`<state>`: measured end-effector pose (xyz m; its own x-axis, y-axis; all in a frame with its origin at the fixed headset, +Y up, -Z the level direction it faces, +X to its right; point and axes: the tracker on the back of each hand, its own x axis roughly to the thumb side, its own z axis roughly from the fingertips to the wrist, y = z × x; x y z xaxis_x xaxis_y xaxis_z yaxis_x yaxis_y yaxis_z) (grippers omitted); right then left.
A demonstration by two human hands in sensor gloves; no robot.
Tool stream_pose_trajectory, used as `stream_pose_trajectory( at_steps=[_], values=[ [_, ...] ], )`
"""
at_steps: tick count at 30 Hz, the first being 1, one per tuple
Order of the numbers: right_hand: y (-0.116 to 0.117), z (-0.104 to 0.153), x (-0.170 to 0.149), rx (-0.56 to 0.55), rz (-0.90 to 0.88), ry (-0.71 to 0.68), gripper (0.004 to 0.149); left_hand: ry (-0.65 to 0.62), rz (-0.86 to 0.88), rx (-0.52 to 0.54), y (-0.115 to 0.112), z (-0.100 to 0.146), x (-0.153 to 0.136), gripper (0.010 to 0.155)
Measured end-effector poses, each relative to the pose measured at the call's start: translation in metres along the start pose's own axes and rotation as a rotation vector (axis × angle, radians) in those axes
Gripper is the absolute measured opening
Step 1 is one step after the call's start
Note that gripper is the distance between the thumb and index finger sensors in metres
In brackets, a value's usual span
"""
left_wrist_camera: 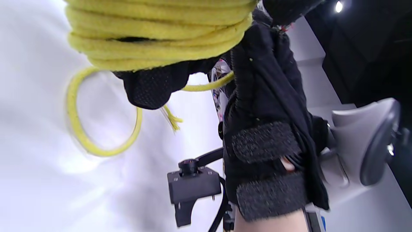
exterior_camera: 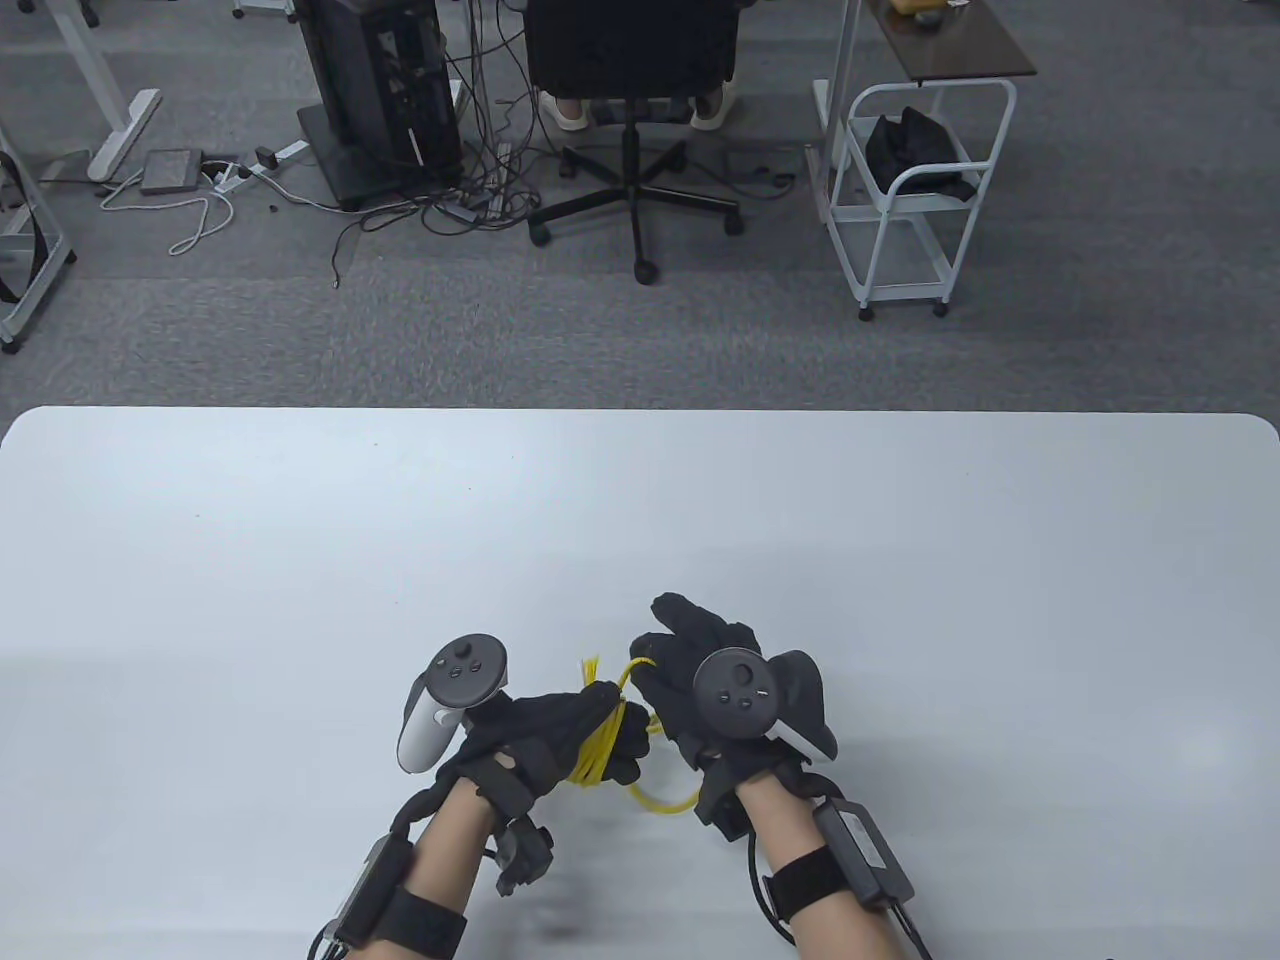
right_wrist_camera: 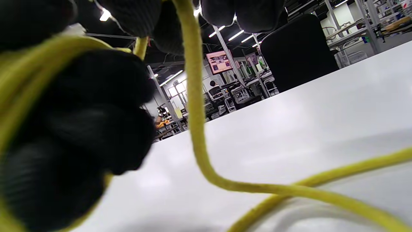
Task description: Coil the rope
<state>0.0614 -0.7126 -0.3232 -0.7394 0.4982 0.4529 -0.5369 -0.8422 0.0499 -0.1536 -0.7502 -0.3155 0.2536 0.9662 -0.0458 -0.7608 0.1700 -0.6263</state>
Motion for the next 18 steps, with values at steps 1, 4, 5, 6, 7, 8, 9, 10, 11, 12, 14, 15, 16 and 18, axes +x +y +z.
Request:
stream_pose_trajectory(
  at_steps=[1, 4, 5, 6, 7, 8, 9, 10, 11, 12, 14, 15, 16, 18],
  values=[
    [0.001, 0.0, 0.002, -0.003, -0.012, -0.008, 0.042, 0.003, 0.001, 0.011, 0.001, 0.001, 0.0, 0.067],
    [0.006, 0.0, 0.013, -0.009, -0.047, -0.05, 0.042, 0.002, -0.011, 0.053, 0.006, 0.003, -0.001, 0.068],
    [0.007, 0.0, 0.015, -0.009, -0.048, -0.059, 0.043, 0.002, -0.018, 0.07, 0.007, 0.004, -0.001, 0.068],
    [0.009, 0.001, 0.019, -0.008, -0.048, -0.074, 0.043, 0.001, -0.026, 0.092, 0.009, 0.005, 0.0, 0.068],
    [0.01, 0.001, 0.022, -0.007, -0.045, -0.083, 0.043, -0.001, -0.031, 0.114, 0.01, 0.006, 0.0, 0.068],
    [0.011, 0.002, 0.025, -0.013, -0.041, -0.096, 0.044, 0.001, -0.04, 0.154, 0.011, 0.008, 0.0, 0.068],
    [0.012, 0.002, 0.027, -0.011, -0.038, -0.104, 0.044, -0.003, -0.045, 0.179, 0.013, 0.009, 0.0, 0.067],
    [0.013, 0.002, 0.03, -0.009, -0.033, -0.113, 0.044, -0.013, -0.046, 0.213, 0.014, 0.01, 0.0, 0.067],
    [0.013, 0.002, 0.031, -0.008, -0.028, -0.118, 0.044, -0.019, -0.038, 0.234, 0.016, 0.011, 0.001, 0.067],
    [0.014, 0.002, 0.033, -0.002, -0.023, -0.124, 0.044, -0.024, -0.03, 0.252, 0.017, 0.012, 0.001, 0.066],
    [0.016, 0.003, 0.034, 0.01, -0.02, -0.135, 0.044, -0.036, -0.015, 0.29, 0.019, 0.014, 0.002, 0.065],
    [0.017, 0.003, 0.034, 0.013, -0.022, -0.138, 0.044, -0.038, -0.012, 0.305, 0.019, 0.014, 0.002, 0.064],
    [0.018, 0.003, 0.035, 0.022, -0.024, -0.142, 0.043, -0.042, -0.008, 0.326, 0.02, 0.015, 0.002, 0.063],
    [0.02, 0.003, 0.035, 0.032, -0.019, -0.142, 0.043, -0.052, -0.007, 0.359, 0.02, 0.016, 0.003, 0.062]
  ],
)
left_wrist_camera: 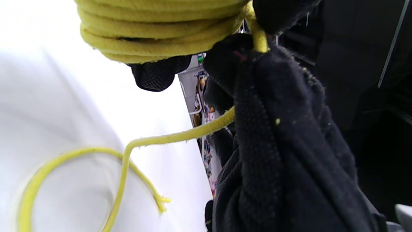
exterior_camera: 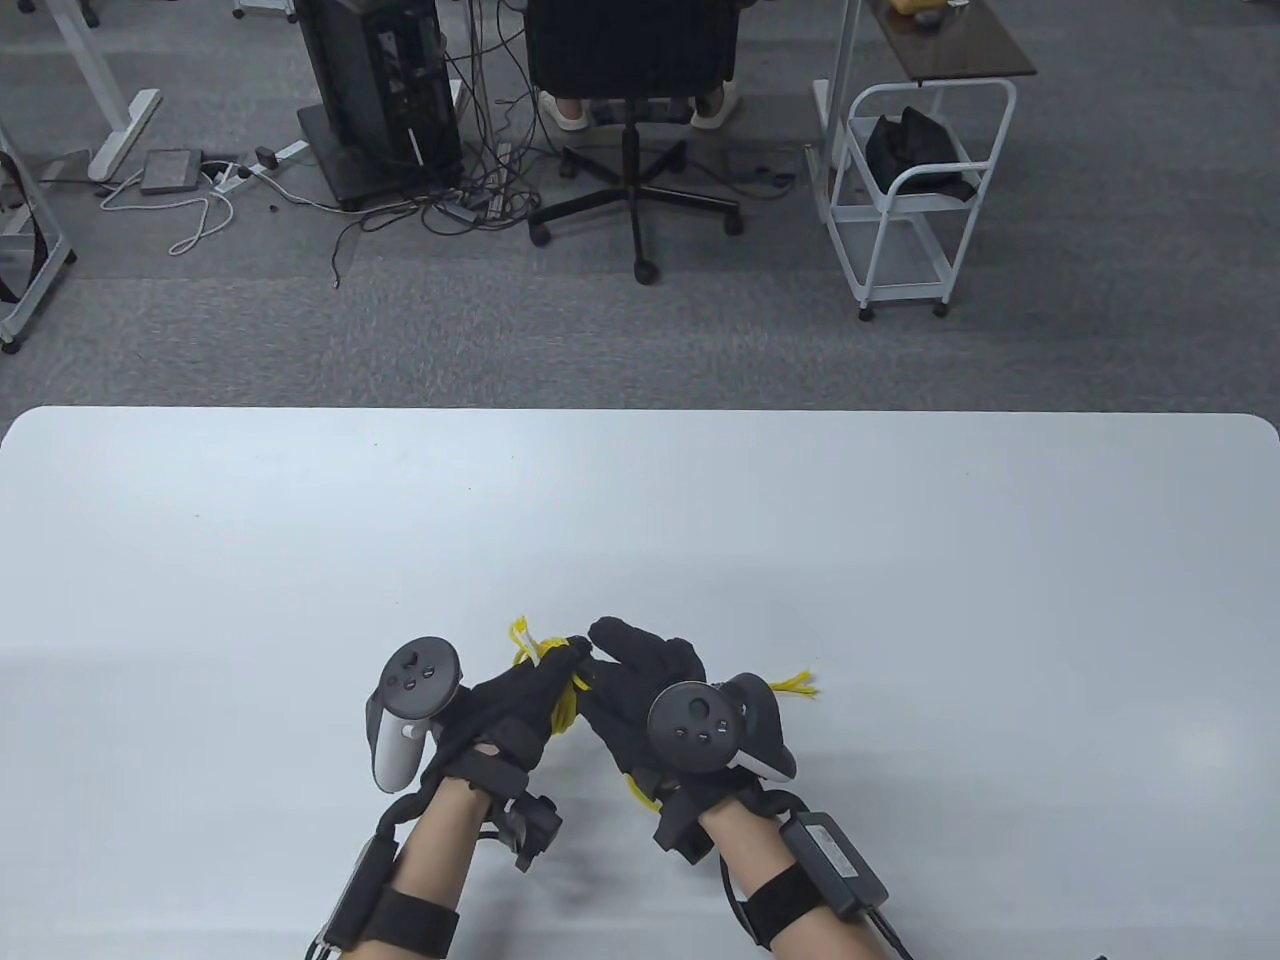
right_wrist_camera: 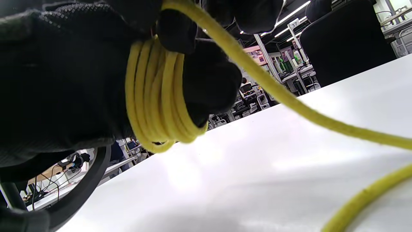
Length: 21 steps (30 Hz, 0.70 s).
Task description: Coil the rope
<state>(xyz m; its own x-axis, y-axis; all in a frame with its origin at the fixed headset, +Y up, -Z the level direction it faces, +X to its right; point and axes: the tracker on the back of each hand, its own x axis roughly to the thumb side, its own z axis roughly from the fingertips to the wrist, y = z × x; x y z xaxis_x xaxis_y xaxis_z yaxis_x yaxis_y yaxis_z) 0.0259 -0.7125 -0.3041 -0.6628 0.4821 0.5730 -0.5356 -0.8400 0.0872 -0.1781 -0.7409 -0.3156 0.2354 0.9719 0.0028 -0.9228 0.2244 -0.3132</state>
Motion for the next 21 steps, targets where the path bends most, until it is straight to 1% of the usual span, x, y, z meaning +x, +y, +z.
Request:
stream_pose_trajectory(
  at_steps=[2, 9, 14, 17, 21],
  values=[
    [0.002, 0.0, 0.0, 0.015, 0.012, -0.002, 0.043, -0.015, -0.004, 0.046, 0.001, 0.001, 0.001, 0.06],
    [0.009, -0.001, 0.001, 0.082, 0.075, 0.004, 0.042, -0.064, -0.007, 0.154, 0.006, 0.005, 0.005, 0.056],
    [0.013, -0.002, 0.0, 0.124, 0.103, 0.023, 0.042, -0.117, 0.036, 0.236, 0.011, 0.009, 0.007, 0.054],
    [0.015, -0.002, -0.001, 0.151, 0.11, 0.031, 0.042, -0.167, 0.073, 0.249, 0.012, 0.009, 0.007, 0.054],
    [0.017, -0.003, -0.004, 0.178, 0.111, 0.039, 0.042, -0.211, 0.144, 0.207, 0.011, 0.009, 0.007, 0.054]
  ],
)
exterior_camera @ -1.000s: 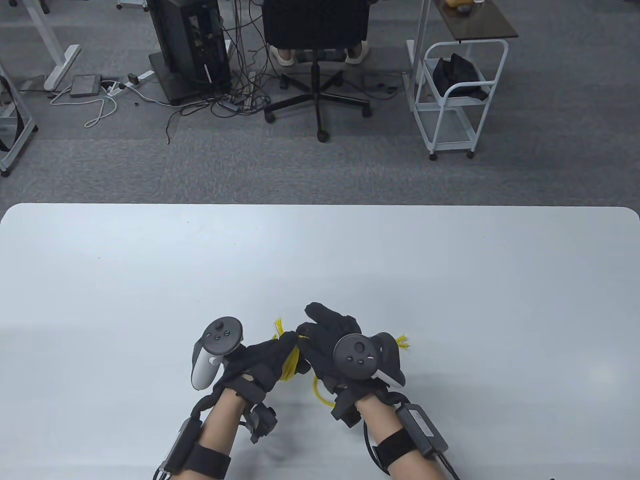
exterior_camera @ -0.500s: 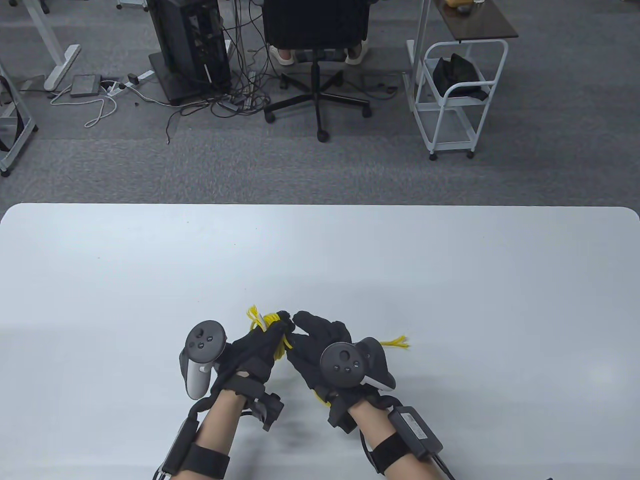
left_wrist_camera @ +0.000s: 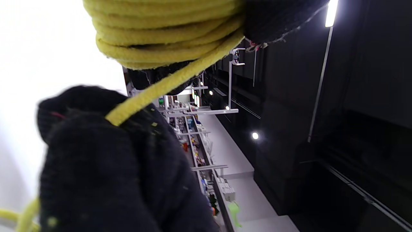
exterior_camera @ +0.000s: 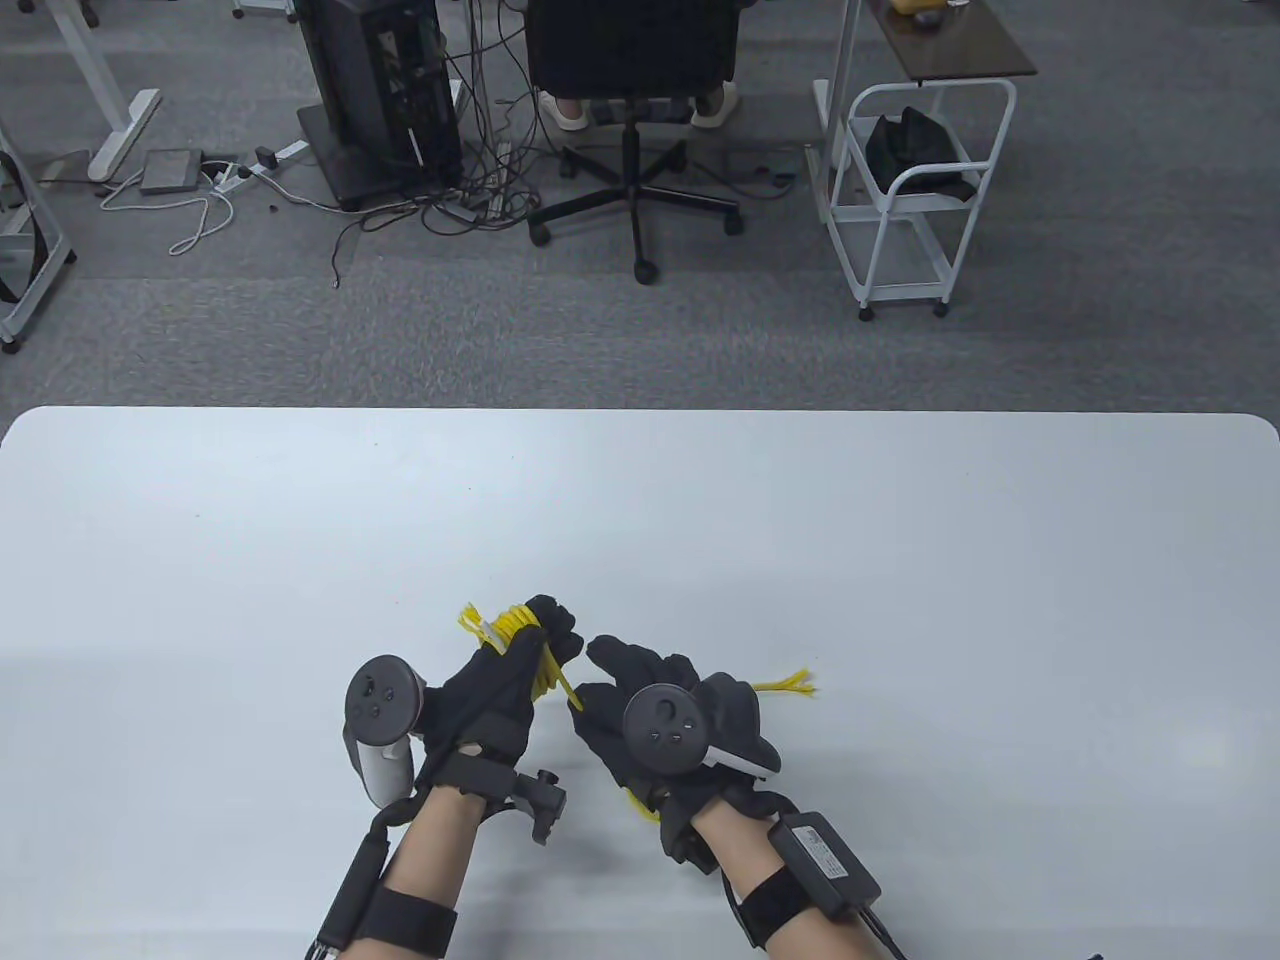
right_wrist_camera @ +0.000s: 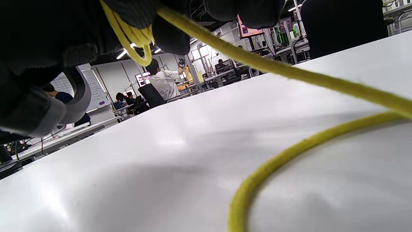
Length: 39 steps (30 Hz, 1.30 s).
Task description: Coil the rope
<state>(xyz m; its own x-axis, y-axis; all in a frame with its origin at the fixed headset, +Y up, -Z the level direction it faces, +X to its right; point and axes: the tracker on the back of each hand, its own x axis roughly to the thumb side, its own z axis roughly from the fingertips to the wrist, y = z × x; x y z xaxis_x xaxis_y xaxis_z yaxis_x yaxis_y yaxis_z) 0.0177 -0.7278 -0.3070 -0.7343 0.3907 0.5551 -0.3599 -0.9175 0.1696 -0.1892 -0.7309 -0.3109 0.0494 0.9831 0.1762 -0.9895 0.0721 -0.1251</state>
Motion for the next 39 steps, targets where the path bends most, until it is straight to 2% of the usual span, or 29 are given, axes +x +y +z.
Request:
stream_pose_trajectory(
  at_steps=[6, 14, 20, 26, 32, 39],
  values=[
    [0.004, -0.001, -0.008, 0.041, -0.011, 0.013, 0.042, -0.061, 0.139, -0.1, -0.007, -0.001, 0.003, 0.054],
    [0.0, 0.0, -0.024, 0.062, -0.002, 0.076, 0.042, -0.052, 0.281, -0.232, -0.018, -0.004, 0.0, 0.055],
    [-0.006, 0.002, -0.036, 0.048, 0.034, 0.123, 0.042, -0.01, 0.241, -0.384, -0.029, -0.006, -0.001, 0.057],
    [-0.017, 0.006, -0.042, -0.022, 0.05, 0.137, 0.042, 0.076, 0.157, -0.535, -0.036, -0.007, -0.004, 0.058],
    [-0.026, 0.008, -0.044, -0.079, 0.058, 0.141, 0.041, 0.144, 0.079, -0.611, -0.039, -0.008, -0.008, 0.06],
    [-0.032, 0.011, -0.043, -0.165, 0.065, 0.128, 0.041, 0.213, -0.064, -0.652, -0.041, -0.007, -0.011, 0.061]
  ],
)
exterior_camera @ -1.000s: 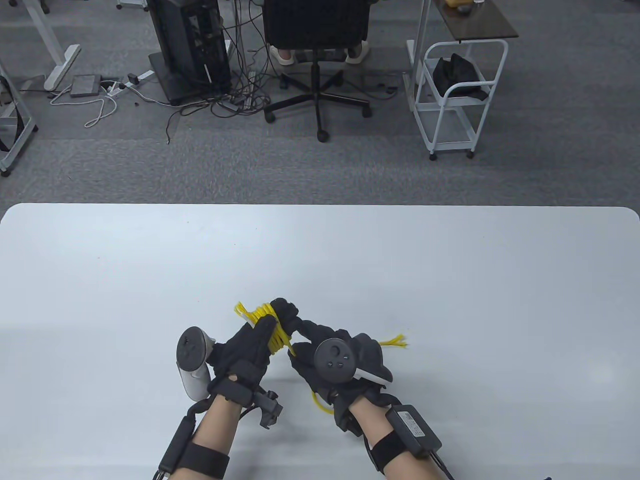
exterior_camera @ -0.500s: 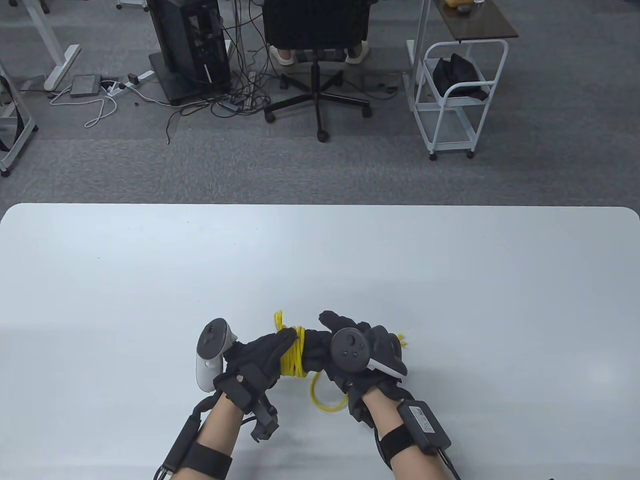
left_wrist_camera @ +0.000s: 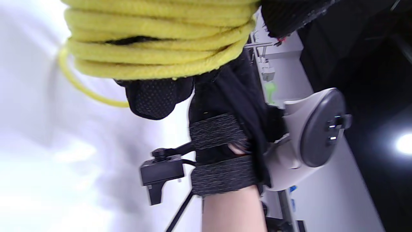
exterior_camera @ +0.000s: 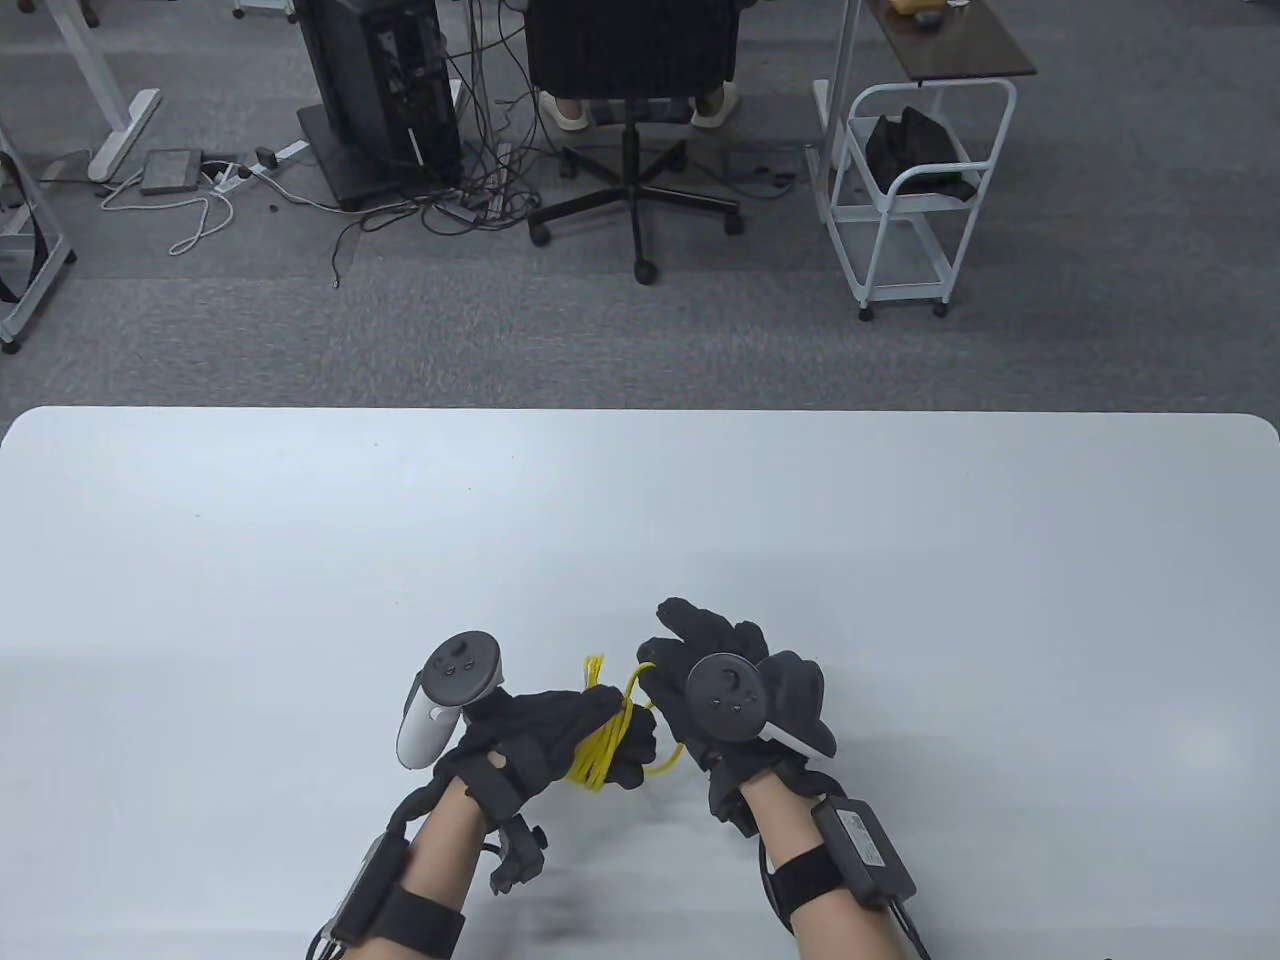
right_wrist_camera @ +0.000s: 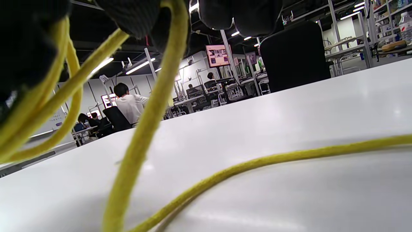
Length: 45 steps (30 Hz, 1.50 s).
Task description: Coil the rope
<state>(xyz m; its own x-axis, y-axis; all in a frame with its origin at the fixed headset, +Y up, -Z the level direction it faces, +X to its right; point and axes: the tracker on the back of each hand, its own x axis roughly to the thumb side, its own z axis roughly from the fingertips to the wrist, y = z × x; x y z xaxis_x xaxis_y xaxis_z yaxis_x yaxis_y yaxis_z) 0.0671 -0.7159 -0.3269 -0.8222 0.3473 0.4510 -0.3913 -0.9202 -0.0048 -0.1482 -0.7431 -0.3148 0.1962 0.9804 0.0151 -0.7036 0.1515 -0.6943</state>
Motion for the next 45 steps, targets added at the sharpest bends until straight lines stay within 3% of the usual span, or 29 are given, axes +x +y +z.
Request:
stream_pose_trajectory(
  at_steps=[11, 19, 28, 35, 45],
  values=[
    [-0.004, 0.0, 0.015, -0.059, -0.13, -0.048, 0.041, 0.117, -0.049, 0.025, 0.001, 0.001, -0.005, 0.067],
    [0.0, -0.002, 0.024, -0.003, -0.355, -0.09, 0.043, 0.103, -0.069, 0.26, 0.014, 0.012, -0.003, 0.068],
    [0.005, -0.002, 0.035, 0.034, -0.324, -0.135, 0.043, 0.017, -0.069, 0.495, 0.018, 0.019, 0.001, 0.064],
    [0.012, -0.002, 0.041, 0.063, -0.254, -0.152, 0.043, -0.043, -0.114, 0.582, 0.023, 0.023, 0.004, 0.059],
    [0.02, -0.002, 0.046, 0.128, -0.167, -0.155, 0.042, -0.072, -0.137, 0.628, 0.025, 0.025, 0.005, 0.055]
  ],
)
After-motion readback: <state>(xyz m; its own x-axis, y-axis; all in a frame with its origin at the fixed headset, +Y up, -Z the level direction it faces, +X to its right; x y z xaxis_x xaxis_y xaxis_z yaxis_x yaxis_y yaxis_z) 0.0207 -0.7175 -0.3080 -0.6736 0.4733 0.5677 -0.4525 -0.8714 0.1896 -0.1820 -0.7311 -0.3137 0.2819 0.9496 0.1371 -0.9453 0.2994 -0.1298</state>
